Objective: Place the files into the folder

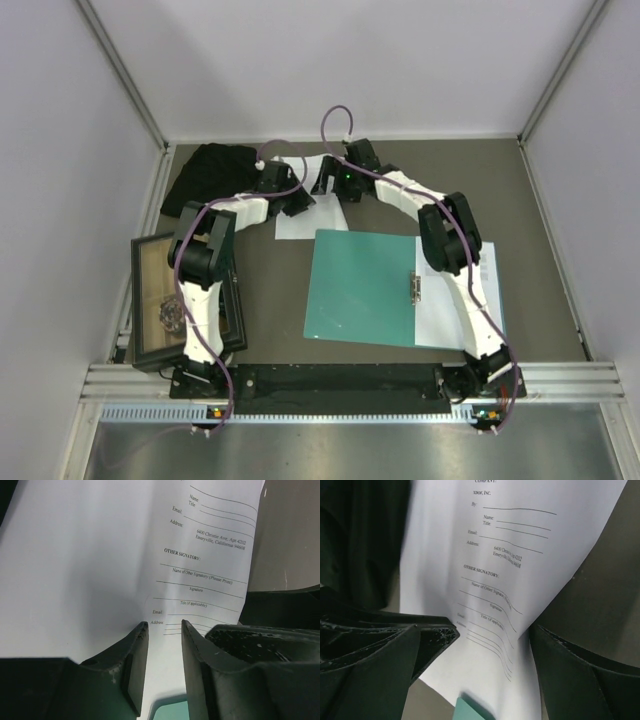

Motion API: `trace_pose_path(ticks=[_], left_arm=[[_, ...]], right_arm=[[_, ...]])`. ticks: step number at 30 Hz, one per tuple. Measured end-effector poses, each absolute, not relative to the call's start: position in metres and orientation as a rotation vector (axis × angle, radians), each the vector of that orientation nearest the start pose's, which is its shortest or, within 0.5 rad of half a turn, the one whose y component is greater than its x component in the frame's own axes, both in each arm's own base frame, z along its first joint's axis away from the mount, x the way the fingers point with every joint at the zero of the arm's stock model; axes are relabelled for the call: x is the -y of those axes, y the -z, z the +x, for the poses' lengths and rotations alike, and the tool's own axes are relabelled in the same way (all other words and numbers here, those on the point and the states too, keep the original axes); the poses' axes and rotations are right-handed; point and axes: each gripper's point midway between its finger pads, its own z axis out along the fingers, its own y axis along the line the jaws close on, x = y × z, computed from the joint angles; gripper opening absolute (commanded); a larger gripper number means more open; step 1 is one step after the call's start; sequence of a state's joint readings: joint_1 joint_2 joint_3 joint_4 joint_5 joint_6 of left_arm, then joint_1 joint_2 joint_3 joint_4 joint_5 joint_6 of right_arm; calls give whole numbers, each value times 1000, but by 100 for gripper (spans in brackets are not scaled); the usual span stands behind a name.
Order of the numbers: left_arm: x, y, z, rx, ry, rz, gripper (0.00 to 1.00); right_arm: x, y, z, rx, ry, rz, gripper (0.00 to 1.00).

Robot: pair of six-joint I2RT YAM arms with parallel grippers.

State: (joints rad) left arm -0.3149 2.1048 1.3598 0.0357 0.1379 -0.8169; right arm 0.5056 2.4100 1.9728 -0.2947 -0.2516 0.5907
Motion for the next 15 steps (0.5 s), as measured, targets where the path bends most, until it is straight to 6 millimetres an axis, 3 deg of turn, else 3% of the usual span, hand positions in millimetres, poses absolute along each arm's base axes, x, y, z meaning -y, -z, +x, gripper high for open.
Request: trace_pose_path(ticks=[7,15], left_arm=[[219,-38,500,-2329,741,-518,38],[221,-39,502,-2332,760,-499,38]], right_arm=[[-352,-60,499,-2374,-1058,47,92],[-357,-65,500,-2317,-1218,-13,93]])
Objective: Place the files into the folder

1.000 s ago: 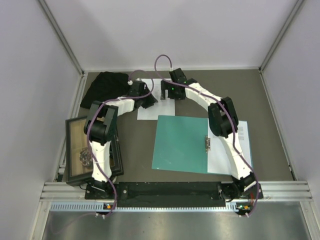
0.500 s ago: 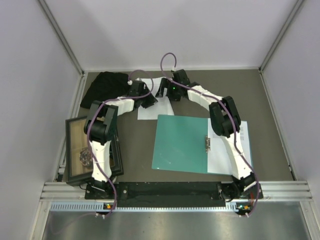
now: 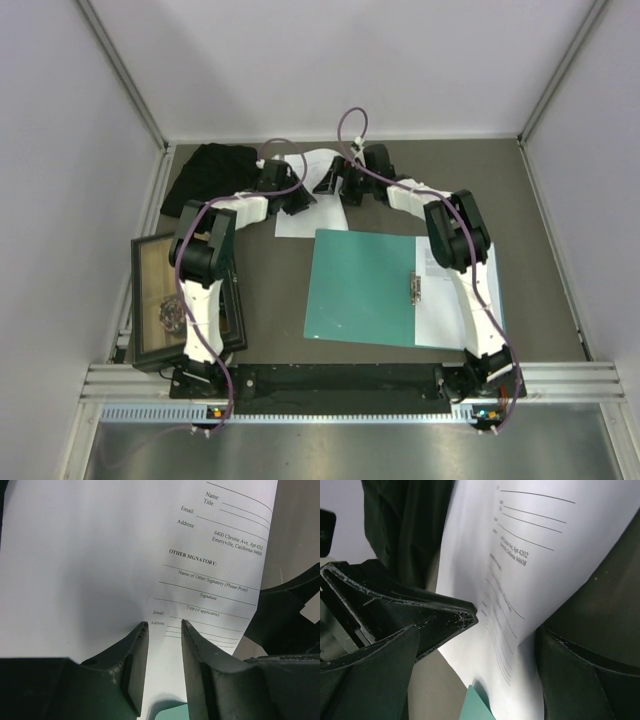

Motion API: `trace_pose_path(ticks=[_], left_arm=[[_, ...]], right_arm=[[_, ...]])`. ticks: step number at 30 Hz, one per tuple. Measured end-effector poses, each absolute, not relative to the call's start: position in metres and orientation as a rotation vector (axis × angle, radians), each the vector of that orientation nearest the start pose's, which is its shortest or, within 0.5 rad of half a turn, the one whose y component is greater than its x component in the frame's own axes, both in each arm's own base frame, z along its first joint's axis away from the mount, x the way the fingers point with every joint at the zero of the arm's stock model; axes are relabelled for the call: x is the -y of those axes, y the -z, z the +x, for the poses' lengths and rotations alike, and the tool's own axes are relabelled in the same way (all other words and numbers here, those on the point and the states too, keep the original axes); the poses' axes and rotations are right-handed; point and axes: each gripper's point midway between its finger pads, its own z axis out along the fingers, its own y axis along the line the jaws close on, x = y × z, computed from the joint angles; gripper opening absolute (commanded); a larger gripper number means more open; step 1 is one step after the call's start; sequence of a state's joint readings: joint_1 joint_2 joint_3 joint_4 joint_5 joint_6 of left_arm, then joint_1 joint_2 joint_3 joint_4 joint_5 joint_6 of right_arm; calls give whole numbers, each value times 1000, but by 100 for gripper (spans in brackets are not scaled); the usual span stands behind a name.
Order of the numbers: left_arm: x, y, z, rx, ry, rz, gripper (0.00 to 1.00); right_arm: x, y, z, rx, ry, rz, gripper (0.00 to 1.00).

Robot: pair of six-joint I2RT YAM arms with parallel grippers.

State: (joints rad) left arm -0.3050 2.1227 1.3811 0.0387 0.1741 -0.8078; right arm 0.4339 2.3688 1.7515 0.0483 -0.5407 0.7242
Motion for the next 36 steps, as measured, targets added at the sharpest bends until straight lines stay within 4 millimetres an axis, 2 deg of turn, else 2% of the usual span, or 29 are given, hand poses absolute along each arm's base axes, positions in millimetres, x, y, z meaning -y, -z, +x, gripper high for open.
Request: trace_pose_path(ticks=[9,16,20,23,26,27,29,30,32,33,36], left_arm=[[220,-38,504,-2339,766,-478,38],[220,-38,503,-2341,769,-468,38],[219,-38,503,-2342,771,-464,38],[219,-38,504,-2342,771,-457,38],[220,-38,504,-2346,768,-447,38],[220,-38,504,-2347,769,-442,38],[220,-39,504,-2350,769,-434,38],[220,-39,504,-2352,771,-430,39],[220,-39,503,-2362,770,-420,41],[221,-39,504,-2367,773,-410,42],[224,-43,506,-2391,784,-370,48]], right_arm=[[-364,-67,515,-2255,-1291,-52,93],[-351,-67,535,-2218,-1330,-11,92],[-349,-69,549,-2193,-1348,-10,89],[-349,-68,553,-2184,-1369,-10,76],[-348,-64,553,-2187,-1374,0,57],[-348,-61,553,-2195,-1373,8,47],[-347,-56,552,-2213,-1370,22,37],[-346,-53,553,-2224,-1360,28,27],[-346,-49,556,-2238,-1339,32,16],[-346,-48,558,-2243,-1333,31,0],[-349,-48,570,-2232,-1313,19,0]])
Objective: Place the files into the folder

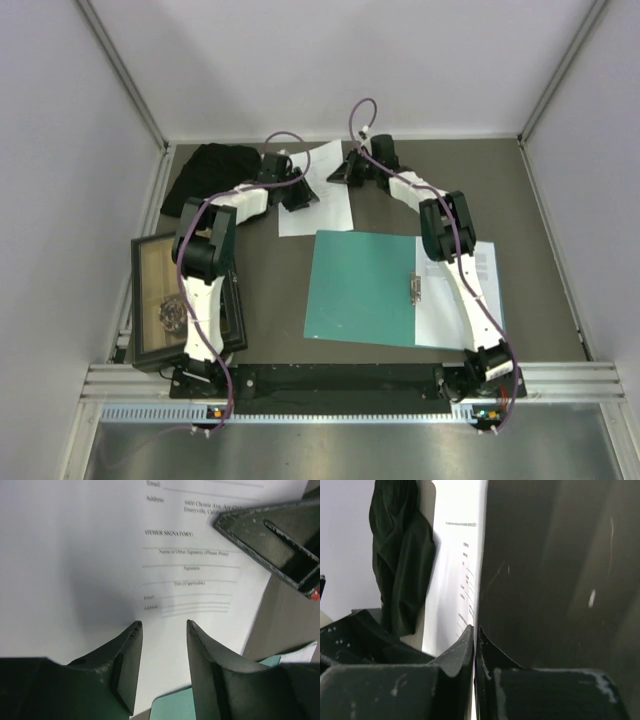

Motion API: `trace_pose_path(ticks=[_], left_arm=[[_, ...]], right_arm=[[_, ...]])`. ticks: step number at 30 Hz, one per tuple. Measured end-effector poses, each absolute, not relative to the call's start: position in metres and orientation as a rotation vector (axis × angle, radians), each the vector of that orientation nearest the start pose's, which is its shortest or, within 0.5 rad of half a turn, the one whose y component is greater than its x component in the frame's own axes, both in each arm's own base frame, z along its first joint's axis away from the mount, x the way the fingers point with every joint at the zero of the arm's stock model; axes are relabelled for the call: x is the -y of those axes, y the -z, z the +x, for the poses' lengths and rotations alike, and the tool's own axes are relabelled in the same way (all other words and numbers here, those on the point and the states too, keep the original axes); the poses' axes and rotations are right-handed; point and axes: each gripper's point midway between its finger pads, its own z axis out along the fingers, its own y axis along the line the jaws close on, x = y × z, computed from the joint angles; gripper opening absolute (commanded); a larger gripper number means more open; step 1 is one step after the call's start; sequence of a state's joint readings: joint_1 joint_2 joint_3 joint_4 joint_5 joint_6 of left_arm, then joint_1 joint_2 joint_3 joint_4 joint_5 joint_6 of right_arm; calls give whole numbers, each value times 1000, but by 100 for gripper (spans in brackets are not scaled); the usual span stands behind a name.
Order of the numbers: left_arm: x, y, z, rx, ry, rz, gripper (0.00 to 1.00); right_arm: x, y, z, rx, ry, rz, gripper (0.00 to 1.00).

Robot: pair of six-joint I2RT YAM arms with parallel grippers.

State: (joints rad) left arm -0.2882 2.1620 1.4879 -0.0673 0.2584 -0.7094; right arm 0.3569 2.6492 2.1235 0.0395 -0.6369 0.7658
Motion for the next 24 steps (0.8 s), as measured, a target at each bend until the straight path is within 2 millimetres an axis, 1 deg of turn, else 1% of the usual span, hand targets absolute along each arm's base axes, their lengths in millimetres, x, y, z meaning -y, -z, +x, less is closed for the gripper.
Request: trace_pose_path(ticks=[2,4,6,7,9,11,12,14,15,16,17,18,19,20,21,22,23,24], left_arm=[[227,-47,505,-2409,797,-345,52],[230,-56,503,-2411,821,-313,56],[232,-70,499,-2409,842,-294,57],[232,-81,495,-2399,853,-284,57],[233,-116,487,-2353,888,-251,58],[233,-156,477,-2284,925,-214,58],[232,-181,470,-2237,948,-190,58],[231,-225,450,-2149,998,-140,58],[230,-243,439,-2106,1021,-117,58],[228,-253,429,-2081,1038,-102,58],[226,-263,416,-2055,1055,-89,58],[224,-266,403,-2045,1070,-81,58],[221,-262,388,-2050,1078,-83,58],[219,-257,378,-2061,1085,-87,58],[217,-247,367,-2082,1092,-97,58],[215,-235,357,-2108,1093,-109,58],[212,-219,346,-2145,1091,-127,58],[209,-202,336,-2186,1088,-146,58]], right_arm=[[-350,-53,578,-2220,-1297,6,0],[-349,-61,583,-2212,-1267,-8,0],[-347,-72,591,-2184,-1218,-38,0],[-344,-76,592,-2182,-1185,-49,0],[-336,-89,593,-2185,-1107,-74,0],[-327,-111,591,-2183,-1027,-107,0],[-322,-129,589,-2169,-991,-126,0],[-312,-168,580,-2137,-929,-167,0],[-305,-196,572,-2111,-895,-191,0],[-298,-225,562,-2080,-861,-214,0],[-291,-256,548,-2043,-827,-240,0],[-285,-288,533,-1998,-801,-266,0],[-281,-319,515,-1947,-785,-291,0],[-278,-342,499,-1909,-780,-309,0],[-275,-365,475,-1871,-788,-328,0],[-272,-384,453,-1834,-800,-349,0],[-269,-399,426,-1804,-822,-370,0],[-267,-408,403,-1787,-846,-388,0]])
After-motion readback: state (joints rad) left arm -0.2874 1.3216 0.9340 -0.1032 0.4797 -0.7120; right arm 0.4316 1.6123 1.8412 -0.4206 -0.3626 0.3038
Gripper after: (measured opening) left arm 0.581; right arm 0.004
